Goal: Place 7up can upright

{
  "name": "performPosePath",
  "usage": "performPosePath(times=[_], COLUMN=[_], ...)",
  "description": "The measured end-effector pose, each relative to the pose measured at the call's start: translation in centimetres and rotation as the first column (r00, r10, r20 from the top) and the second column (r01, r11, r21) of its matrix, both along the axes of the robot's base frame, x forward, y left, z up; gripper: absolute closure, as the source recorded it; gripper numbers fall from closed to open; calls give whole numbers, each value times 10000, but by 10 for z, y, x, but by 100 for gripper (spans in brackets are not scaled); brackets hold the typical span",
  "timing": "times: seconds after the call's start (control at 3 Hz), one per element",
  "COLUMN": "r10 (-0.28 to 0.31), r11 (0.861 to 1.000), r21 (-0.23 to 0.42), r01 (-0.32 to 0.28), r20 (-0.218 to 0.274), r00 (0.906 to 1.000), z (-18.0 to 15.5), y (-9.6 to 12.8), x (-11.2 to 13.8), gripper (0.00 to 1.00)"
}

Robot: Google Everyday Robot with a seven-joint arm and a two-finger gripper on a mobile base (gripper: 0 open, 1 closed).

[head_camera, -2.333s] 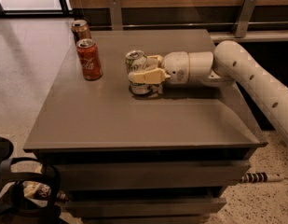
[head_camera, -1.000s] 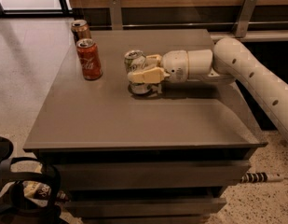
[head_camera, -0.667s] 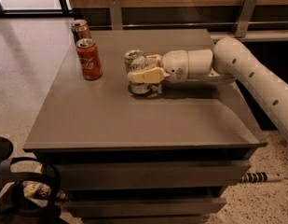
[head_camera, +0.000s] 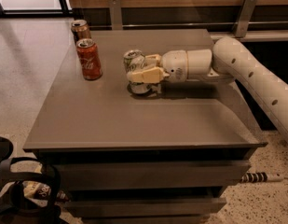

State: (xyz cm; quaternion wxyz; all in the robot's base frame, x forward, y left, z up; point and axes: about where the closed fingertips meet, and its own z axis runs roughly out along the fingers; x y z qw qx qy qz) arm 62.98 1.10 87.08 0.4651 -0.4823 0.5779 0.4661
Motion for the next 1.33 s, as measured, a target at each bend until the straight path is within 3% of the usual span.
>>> performPosePath(times=[0.33, 0.67, 1.0, 1.33], r10=[2, 44, 96, 164], r11=[10000, 10000, 10000, 9999], r21=[0, 4, 9, 16], r01=[-2, -44, -96, -164], r20=[0, -2, -4, -7], r00=[10000, 10000, 10000, 9999], z=[1, 1, 1, 1], y=[0, 3, 5, 9], x=[0, -1, -1, -2], gripper=[14, 10, 21, 0])
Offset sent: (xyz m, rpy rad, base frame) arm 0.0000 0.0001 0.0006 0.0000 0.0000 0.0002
